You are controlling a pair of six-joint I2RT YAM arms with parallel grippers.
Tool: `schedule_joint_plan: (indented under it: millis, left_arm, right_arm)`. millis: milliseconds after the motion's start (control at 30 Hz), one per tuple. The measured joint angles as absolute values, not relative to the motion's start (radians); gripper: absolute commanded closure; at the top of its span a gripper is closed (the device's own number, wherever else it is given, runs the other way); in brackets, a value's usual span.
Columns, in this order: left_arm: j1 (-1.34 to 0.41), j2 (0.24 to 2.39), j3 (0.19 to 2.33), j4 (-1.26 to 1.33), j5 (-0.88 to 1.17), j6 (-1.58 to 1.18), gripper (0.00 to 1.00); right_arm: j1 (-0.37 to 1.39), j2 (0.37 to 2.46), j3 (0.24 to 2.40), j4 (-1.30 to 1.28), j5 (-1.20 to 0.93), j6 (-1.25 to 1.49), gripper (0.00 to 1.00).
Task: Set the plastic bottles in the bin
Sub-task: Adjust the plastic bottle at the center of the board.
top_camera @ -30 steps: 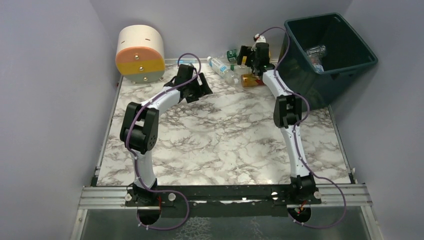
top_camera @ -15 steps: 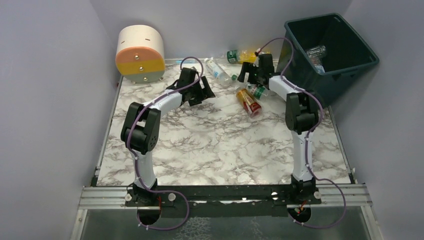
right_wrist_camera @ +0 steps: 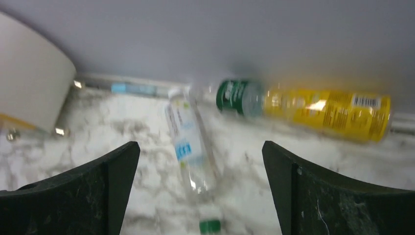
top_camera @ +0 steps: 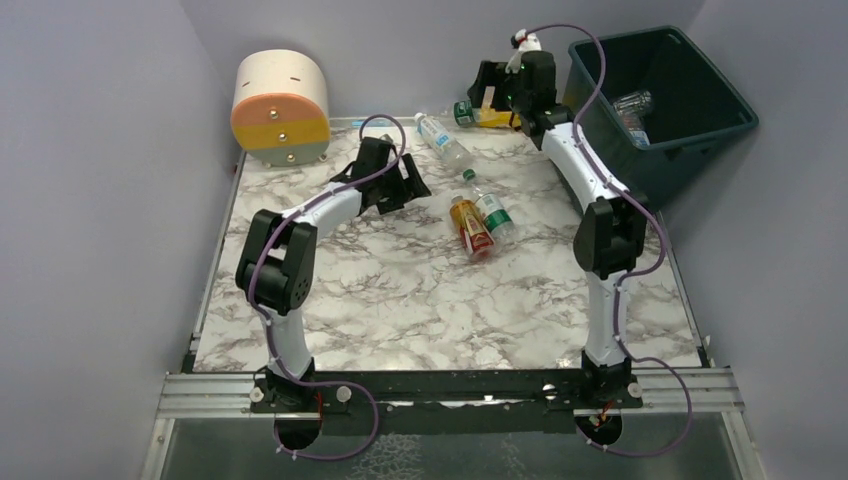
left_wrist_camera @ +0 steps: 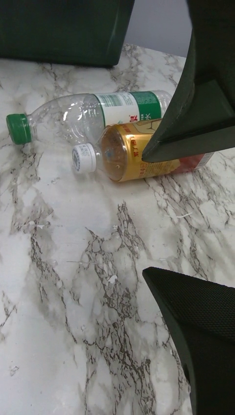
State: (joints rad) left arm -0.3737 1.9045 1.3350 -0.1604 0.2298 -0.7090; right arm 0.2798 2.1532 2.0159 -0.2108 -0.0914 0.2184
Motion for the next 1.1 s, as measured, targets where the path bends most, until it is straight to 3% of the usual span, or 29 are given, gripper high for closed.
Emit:
schedule_joint_plan:
  millis: [233, 533, 800, 1100]
  left_arm:
    - [-0.374, 1.785, 1.27, -0.173, 0.228, -0.701, 0.16]
    - [-0.375, 1.689, 1.196, -0.179, 0.233, -0.673, 0.17]
    - [-0.375, 1.712, 1.207, -0.183, 0.265, -0.645, 0.17]
    - [-0.375, 1.737, 1.217, -0.204, 0.277, -0.623, 0.17]
  right_arm:
    - [0.241, 2.487, 2.457, -0.115, -0.069, 0.244, 0.01]
    - [0.2, 2.705, 2.506, 0.019, -0.02, 0.262, 0.01]
    - [0.208, 2.73, 2.553, 0.208, 0.014, 0.289, 0.01]
    - [0.207, 2.832, 2.567, 0.27, -0.086, 0.375, 0.01]
